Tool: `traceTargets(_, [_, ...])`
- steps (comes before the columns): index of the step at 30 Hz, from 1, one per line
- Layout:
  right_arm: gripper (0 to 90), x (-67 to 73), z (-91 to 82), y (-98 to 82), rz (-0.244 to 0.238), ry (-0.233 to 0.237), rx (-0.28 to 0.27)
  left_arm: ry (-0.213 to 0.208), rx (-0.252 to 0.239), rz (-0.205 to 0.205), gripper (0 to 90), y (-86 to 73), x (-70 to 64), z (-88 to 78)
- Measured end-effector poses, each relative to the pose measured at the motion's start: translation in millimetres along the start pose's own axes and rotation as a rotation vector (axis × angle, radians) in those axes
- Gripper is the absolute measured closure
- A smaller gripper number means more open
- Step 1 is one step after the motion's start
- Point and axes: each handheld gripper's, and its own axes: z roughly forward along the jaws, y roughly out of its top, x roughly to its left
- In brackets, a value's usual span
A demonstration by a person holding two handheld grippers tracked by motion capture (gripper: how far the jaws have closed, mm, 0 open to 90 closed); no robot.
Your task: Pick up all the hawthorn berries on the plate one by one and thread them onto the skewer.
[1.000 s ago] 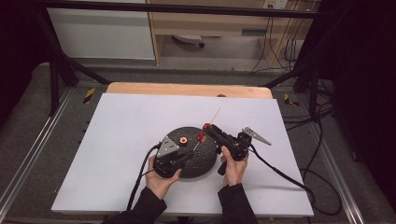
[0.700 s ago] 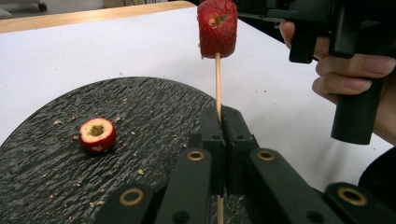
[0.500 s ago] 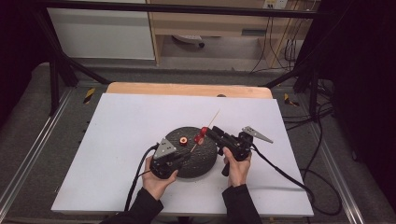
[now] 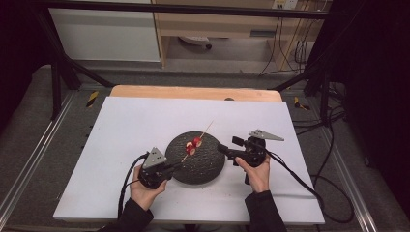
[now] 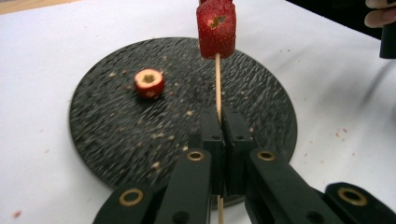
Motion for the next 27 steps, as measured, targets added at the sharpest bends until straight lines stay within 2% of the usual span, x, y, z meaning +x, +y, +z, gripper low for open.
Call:
traceTargets(7, [6.0, -4.3, 0.5, -1.6, -0.072, -0.04, 0.146, 0.008, 0.023, 0.004, 88.2, -13.8, 12.8, -18.5])
traceTargets(12, [3.7, -4.4, 1.4, -1.6, -0.133, -0.059, 0.25, 0.027, 0.038, -0.007, 88.2, -26.6, 25.0, -31.5])
traceTargets(17, [3.0, -0.1, 8.0, -0.2, -0.179, -0.059, 0.355, 0.051, 0.051, -0.024, 88.1, -39.6, 37.1, -42.7])
traceTargets(21, [3.1, 4.9, 15.2, 3.2, -0.206, -0.056, 0.405, 0.06, 0.065, -0.001, 88.1, -46.6, 40.7, -50.1])
traceTargets(27, [3.3, 13.2, 28.6, 11.6, -0.257, -0.056, 0.456, 0.065, 0.074, -0.023, 88.2, -56.4, 47.5, -57.4])
